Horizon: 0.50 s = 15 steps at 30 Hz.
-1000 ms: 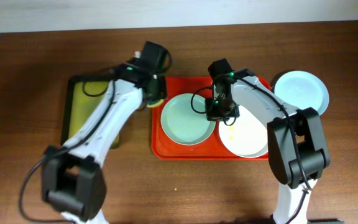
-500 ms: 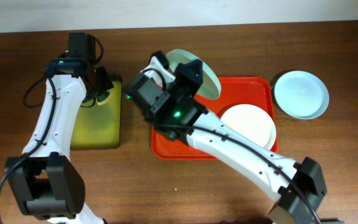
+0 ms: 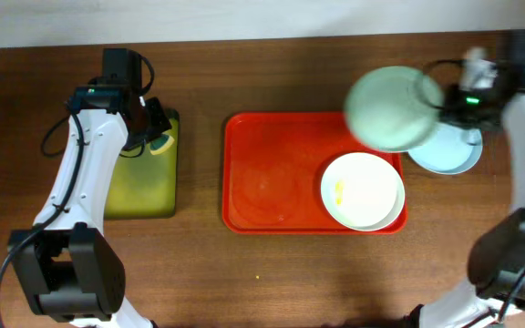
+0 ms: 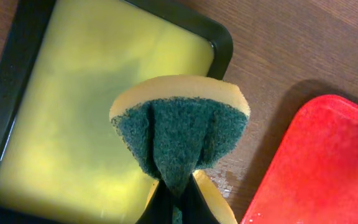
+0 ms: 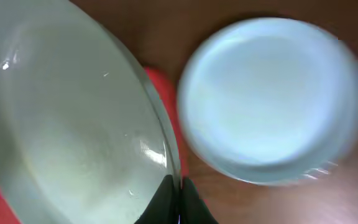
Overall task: Clean dirty plates on tray and stack at the side
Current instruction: 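Lift the light green plate with the right gripper and stack it on the blue plate, then grasp the cream plate rim with the right gripper and pull it left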
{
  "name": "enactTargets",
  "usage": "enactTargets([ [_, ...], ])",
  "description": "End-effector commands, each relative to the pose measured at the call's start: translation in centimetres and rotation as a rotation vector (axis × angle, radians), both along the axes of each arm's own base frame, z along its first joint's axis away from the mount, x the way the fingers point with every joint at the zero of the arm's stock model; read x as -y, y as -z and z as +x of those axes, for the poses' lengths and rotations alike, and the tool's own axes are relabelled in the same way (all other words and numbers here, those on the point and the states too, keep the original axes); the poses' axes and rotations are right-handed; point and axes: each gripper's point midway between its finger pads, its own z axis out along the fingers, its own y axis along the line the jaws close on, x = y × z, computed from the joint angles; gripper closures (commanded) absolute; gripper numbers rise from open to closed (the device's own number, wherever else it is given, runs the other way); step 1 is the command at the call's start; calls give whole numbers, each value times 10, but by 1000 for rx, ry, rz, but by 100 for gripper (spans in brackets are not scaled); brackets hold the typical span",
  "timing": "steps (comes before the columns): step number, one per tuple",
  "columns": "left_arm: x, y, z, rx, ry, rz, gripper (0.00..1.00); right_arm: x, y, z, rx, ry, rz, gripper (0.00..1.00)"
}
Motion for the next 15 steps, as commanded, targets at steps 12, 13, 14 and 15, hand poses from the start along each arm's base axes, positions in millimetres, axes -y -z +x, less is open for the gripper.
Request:
enactTargets([
  [12, 75, -7, 0, 41, 206, -2, 100, 95, 71, -5, -51, 201, 76, 24],
  [13, 75, -6, 0, 40, 206, -3, 100, 85, 58, 0, -19, 177, 87, 23],
  [14, 75, -6, 0, 40, 206, -3, 100, 77, 44, 2, 9, 160, 79, 22],
  [15, 75, -6, 0, 39, 206, -2, 100, 67, 21, 4, 52, 136, 56, 22],
])
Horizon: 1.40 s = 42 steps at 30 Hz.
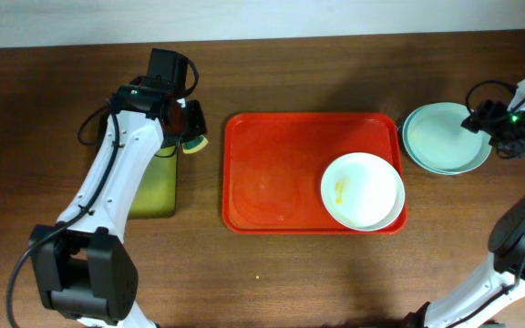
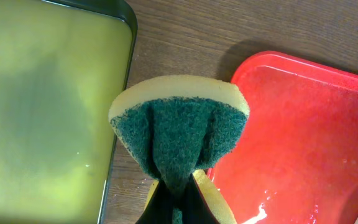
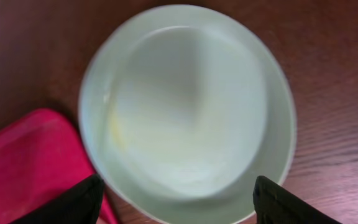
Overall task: Clean dirty plates on tray and stack at the side
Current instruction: 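Grasp the cream plate rim with the right gripper and pull it left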
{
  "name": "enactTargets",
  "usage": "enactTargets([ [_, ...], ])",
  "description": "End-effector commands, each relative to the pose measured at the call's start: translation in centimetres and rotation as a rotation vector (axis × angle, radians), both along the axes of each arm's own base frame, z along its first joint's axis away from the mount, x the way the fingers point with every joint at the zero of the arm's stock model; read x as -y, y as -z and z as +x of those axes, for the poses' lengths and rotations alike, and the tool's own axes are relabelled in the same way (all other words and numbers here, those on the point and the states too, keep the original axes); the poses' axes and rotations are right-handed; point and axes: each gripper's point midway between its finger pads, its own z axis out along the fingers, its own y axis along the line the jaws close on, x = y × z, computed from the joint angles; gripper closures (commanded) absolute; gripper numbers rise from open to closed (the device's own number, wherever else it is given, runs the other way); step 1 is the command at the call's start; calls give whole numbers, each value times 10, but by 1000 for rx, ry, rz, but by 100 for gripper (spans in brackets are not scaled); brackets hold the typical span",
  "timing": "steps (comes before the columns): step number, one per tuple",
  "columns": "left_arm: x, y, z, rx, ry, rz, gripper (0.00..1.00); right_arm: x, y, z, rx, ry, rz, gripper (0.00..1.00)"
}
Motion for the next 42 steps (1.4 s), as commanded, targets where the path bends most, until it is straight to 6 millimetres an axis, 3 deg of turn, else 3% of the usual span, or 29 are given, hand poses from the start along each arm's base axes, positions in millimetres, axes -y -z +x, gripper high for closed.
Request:
enactTargets([
  [1, 2, -4, 1, 10, 20, -3, 100, -29, -77, 3, 153, -62, -71, 22],
  [3, 2, -4, 1, 10, 24, -1, 100, -49, -103, -9, 169, -86, -76, 22],
  [4, 2, -4, 1, 11, 32, 2, 100, -72, -111, -23, 139, -120, -56, 22],
  [5, 2, -4, 1, 12, 33, 3, 100, -111, -105, -49, 32, -231, -14, 23],
  [6, 2, -4, 1, 12, 33, 3, 100, -137, -87, -71, -107, -317, -39, 23],
  [8, 3, -4, 1, 11, 36, 3, 100, -145, -42, -78, -233, -340, -188, 19],
  [9, 3, -4, 0, 8, 36, 3, 100, -153, -10, -85, -281, -327, -211, 17],
  [10, 3, -3, 0, 8, 36, 3, 100, -159, 9, -89, -293, -340, -207, 20],
  [11, 3, -3, 0, 8, 36, 3, 100, -164, 32, -101, -323, -355, -200, 28],
  [13, 6, -4, 0, 9, 42, 3, 100, -166, 54, -118, -369, -356, -185, 33],
  [15, 6, -4, 0, 12, 41, 2, 100, -169, 66, -129, -394, -340, -164, 47],
  [18, 6, -4, 0, 12, 42, 2, 100, -175, 81, -140, -422, -262, -116, 51],
  [24, 6, -4, 0, 11, 42, 3, 100, -206, 74, -126, -336, -269, 64, 52],
  [29, 6, -4, 0, 12, 42, 3, 100, -212, 72, -123, -318, -276, 97, 52],
  [34, 6, -4, 0, 12, 42, 3, 100, -206, 63, -115, -308, -272, 68, 55],
  [38, 6, -4, 1, 14, 42, 2, 100, -172, 68, -110, -322, -230, -132, 54],
  [42, 6, -4, 1, 14, 42, 2, 100, -179, 66, -87, -223, -236, -101, 54],
])
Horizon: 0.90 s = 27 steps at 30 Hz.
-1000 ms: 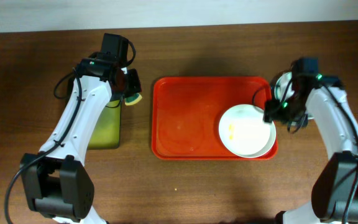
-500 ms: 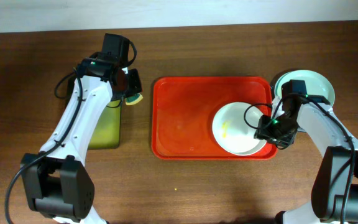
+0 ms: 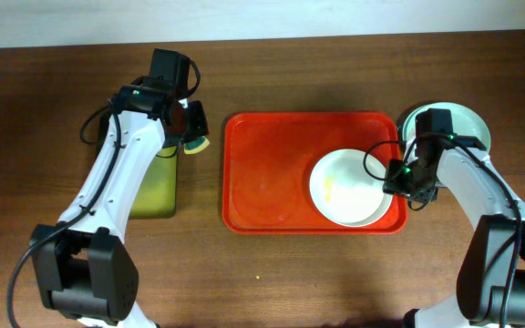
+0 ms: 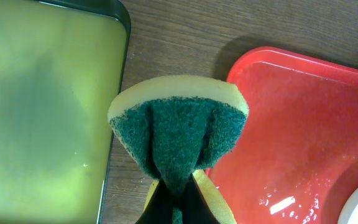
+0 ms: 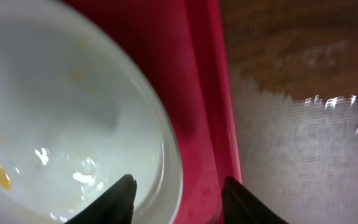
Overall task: Clean dirty plates on tray and stack at the side
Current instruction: 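Grasp the cream plate rim with the right gripper and pull it left, then scrub the cream plate with the sponge in the left gripper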
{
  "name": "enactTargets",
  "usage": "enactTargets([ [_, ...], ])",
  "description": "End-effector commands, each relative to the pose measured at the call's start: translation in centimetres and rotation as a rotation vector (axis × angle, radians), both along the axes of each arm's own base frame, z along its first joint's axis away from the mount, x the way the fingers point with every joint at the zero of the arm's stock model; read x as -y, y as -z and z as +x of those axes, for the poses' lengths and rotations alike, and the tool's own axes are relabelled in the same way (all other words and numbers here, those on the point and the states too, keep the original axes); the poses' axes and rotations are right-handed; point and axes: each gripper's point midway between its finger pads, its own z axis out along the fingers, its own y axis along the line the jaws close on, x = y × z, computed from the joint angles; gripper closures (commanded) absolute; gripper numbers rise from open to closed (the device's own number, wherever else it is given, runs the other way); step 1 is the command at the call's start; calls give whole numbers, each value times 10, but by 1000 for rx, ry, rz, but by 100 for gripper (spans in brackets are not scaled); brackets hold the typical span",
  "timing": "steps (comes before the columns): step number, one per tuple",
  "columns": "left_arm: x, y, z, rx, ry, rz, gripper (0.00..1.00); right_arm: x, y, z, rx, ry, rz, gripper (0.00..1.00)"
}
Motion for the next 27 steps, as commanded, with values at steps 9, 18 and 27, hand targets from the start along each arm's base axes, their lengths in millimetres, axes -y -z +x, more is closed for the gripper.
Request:
enactTargets([
  [9, 3, -4, 1, 13, 20, 0, 100, -26, 39, -2, 11, 34, 137, 61],
  [18, -73, -6, 11, 34, -220, 74, 100, -131, 51, 24, 105, -94, 170, 87],
  [27, -122, 94, 0, -104, -330, 39, 100, -144, 49, 36, 188, -145, 109, 86],
])
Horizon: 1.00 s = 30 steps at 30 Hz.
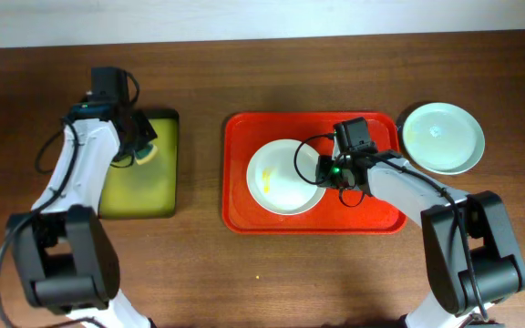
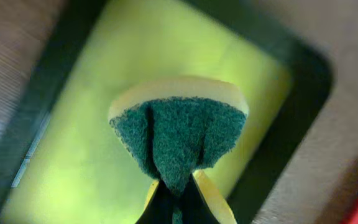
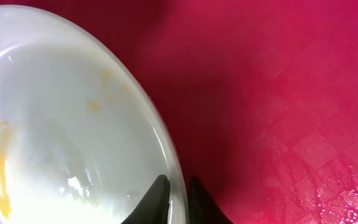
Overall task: Clean dirty plates on tray and stack at the side
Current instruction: 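Scrub the cream plate with the sponge in the left gripper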
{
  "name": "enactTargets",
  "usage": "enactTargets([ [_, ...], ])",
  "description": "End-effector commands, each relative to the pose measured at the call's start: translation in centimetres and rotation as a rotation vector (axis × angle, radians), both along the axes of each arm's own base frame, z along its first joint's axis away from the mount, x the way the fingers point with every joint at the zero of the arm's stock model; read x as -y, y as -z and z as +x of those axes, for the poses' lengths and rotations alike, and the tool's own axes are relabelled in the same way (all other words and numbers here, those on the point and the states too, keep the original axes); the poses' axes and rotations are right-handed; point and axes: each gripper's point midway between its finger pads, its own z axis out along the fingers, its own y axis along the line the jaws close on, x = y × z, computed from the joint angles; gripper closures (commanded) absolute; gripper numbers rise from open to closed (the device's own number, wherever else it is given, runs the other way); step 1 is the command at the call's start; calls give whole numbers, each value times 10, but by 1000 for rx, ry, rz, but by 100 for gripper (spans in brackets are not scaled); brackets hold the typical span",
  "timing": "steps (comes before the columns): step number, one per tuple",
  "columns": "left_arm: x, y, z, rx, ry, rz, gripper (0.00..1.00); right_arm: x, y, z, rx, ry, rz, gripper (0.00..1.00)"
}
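Note:
A white plate (image 1: pixel 285 178) with a yellow smear lies in the middle of the red tray (image 1: pixel 244 214). My right gripper (image 1: pixel 324 171) is shut on the plate's right rim (image 3: pixel 166 146). Two clean pale plates (image 1: pixel 442 137) sit stacked on the table right of the tray. A folded green-and-yellow sponge (image 2: pixel 178 127) is pinched in my left gripper (image 1: pixel 140 146), which hangs over the black pan of yellow liquid (image 1: pixel 130 205); the pan (image 2: pixel 61 56) fills the left wrist view.
Brown wooden table (image 1: pixel 244 282) all round. The tray's surface (image 3: pixel 291 93) looks wet. The right half of the tray (image 1: pixel 376 214) is bare, and the plate stack lies just past the tray's top right corner.
My right gripper has shut on the dirty plate's rim, and the plate now lies in the tray's middle instead of its right side. My left gripper with the sponge went from the tray's corner to over the pan.
First my right gripper held a pale plate above the tray's corner near the stack, while my left held the sponge over the pan. Then that plate lay on the stack and the sponge was by the tray. Then my right gripper reached the dirty plate, now held at mid-tray.

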Motion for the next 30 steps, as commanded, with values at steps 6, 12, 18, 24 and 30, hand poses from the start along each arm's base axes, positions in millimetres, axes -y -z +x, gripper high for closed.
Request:
enactTargets([
  [6, 2, 69, -13, -152, 0, -19, 100, 5, 21, -16, -64, 7, -45, 86],
  [12, 5, -47, -6, 89, 9, -22, 100, 5, 22, -17, -71, 7, -46, 86],
  [18, 58, -65, -10, 130, 294, -174, 100, 5, 22, -17, -72, 6, -42, 87],
  [24, 218, -49, -32, 86, 587, -309, 100, -15, 15, -17, -61, -63, 58, 87],
  [30, 301, 44, -49, -31, 738, -214, 100, -14, 16, -19, -68, -61, 52, 87],
])
